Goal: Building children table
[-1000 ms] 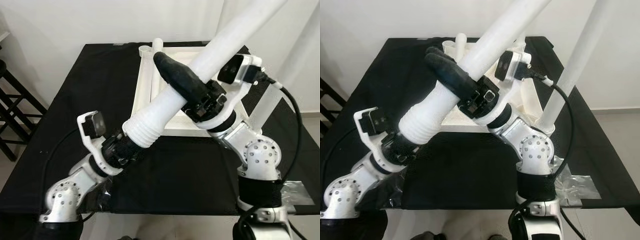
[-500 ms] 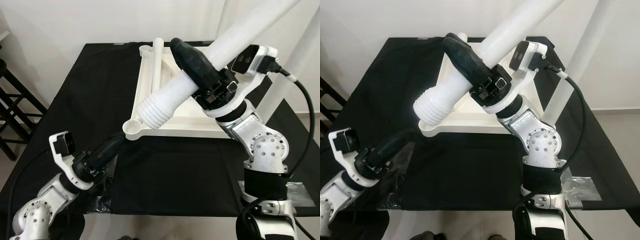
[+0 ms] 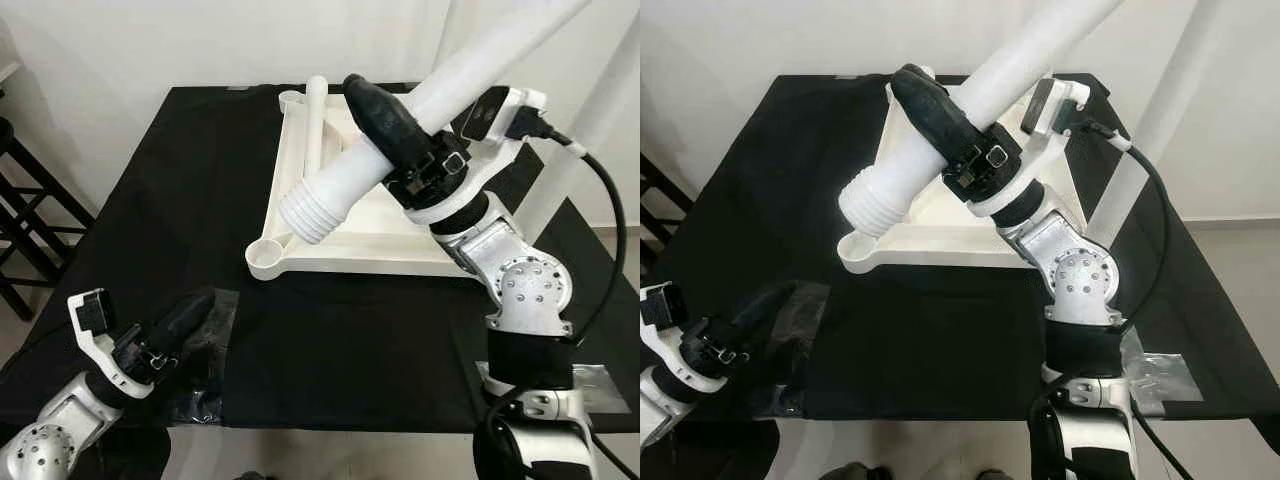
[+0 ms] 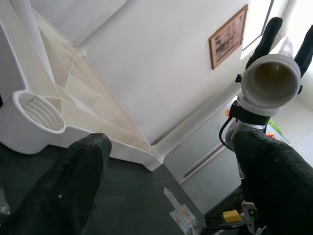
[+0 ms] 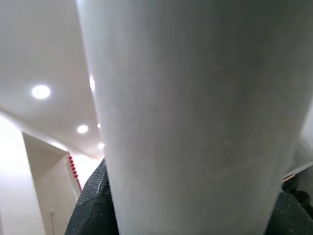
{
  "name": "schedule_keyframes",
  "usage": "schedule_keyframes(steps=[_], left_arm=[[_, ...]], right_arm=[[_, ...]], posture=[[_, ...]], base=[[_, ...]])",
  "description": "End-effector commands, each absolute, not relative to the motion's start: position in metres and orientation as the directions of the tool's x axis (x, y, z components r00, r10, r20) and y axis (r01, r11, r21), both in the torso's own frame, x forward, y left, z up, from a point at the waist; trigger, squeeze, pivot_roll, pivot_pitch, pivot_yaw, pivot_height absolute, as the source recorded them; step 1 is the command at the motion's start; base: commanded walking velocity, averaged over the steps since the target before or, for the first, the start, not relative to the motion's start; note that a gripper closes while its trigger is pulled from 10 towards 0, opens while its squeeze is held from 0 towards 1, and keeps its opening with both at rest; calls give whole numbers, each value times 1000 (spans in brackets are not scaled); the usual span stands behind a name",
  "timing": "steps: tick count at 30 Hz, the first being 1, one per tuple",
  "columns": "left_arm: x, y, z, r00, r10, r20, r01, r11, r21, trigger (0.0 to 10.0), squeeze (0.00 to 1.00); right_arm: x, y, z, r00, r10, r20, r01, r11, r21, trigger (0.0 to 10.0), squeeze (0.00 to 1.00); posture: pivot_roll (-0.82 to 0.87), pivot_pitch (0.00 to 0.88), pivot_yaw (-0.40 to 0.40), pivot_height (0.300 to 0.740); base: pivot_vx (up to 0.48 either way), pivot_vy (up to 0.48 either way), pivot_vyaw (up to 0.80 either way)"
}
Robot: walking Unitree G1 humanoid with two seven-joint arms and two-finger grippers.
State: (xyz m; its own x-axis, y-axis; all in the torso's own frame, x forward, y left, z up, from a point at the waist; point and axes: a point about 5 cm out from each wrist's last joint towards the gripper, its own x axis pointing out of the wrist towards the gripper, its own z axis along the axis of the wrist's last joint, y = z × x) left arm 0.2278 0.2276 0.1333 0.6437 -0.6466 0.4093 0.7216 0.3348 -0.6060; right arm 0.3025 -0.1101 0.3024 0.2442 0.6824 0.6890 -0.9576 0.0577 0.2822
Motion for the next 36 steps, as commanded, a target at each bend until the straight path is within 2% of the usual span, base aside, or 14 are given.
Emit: schedule_keyframes(steps=[1, 4, 7, 8, 9, 10, 11, 15, 16, 19, 25, 30, 33, 36], left_arm=[[226, 233, 133, 648, -651, 395, 720, 354, -597, 10000, 1000], [226, 234, 131, 654, -650, 388, 715, 363, -598, 10000, 1000], [229, 238, 125, 713, -611, 344, 669, 447, -593, 10000, 1000], [235, 240, 122, 756, -578, 308, 631, 516, -580, 10000, 1000], [243, 243, 120, 804, -527, 274, 577, 584, -571, 10000, 1000], [248, 245, 119, 834, -491, 252, 539, 625, -565, 10000, 1000], [256, 248, 117, 876, -432, 215, 473, 675, -566, 10000, 278], [265, 251, 116, 913, -368, 175, 398, 717, -572, 10000, 278], [275, 246, 125, 932, -315, 181, 360, 741, -566, 10000, 0], [292, 231, 147, 949, -242, 200, 313, 785, -534, 10000, 0], [307, 197, 173, 944, -235, 230, 313, 860, -404, 10000, 0], [315, 179, 177, 972, -149, 180, 208, 904, -375, 10000, 0], [316, 166, 174, 970, -193, 150, 237, 897, -374, 10000, 0], [318, 149, 173, 970, -196, 146, 232, 926, -298, 10000, 0]], right_arm=[[308, -112, 307, 274, 666, 694, -955, 106, 275, 0, 0], [312, -113, 306, 301, 657, 691, -949, 134, 285, 0, 0], [324, -116, 304, 403, 643, 652, -915, 263, 306, 0, 0], [328, -115, 301, 438, 650, 621, -899, 316, 304, 0, 0], [331, -112, 297, 473, 659, 584, -881, 368, 298, 7294, 0], [333, -111, 295, 494, 665, 560, -869, 400, 292, 7294, 0], [335, -108, 291, 519, 672, 527, -853, 448, 269, 10000, 0], [337, -104, 287, 541, 678, 498, -836, 496, 233, 10000, 0], [337, -95, 278, 555, 718, 421, -820, 557, 130, 10000, 0], [330, -80, 263, 547, 779, 306, -806, 588, -58, 10000, 0], [327, -78, 259, 551, 786, 281, -789, 600, -131, 10000, 0], [329, -82, 255, 605, 748, 271, -747, 652, -131, 10000, 0], [329, -84, 254, 624, 729, 280, -730, 672, -123, 10000, 0], [326, -87, 248, 662, 691, 290, -697, 710, -103, 10000, 0]], posture=[[9, 103, 19, 740], [12, 101, 16, 740], [12, 98, 13, 740], [12, 97, 12, 740], [12, 97, 12, 740], [12, 97, 12, 740], [13, 96, 12, 740], [13, 96, 12, 740], [11, 96, 12, 740], [11, 97, 13, 740], [6, 108, 10, 740], [-24, 116, 5, 740], [-38, 122, 4, 740], [-37, 126, 10, 740]], base=[[0, 0, 0], [0, 0, 0], [0, 0, 0], [0, 0, 0], [0, 0, 0], [0, 0, 0], [0, 0, 0], [0, 0, 0], [0, 0, 0], [0, 0, 0], [0, 0, 0], [0, 0, 0], [0, 0, 0], [0, 0, 0]])
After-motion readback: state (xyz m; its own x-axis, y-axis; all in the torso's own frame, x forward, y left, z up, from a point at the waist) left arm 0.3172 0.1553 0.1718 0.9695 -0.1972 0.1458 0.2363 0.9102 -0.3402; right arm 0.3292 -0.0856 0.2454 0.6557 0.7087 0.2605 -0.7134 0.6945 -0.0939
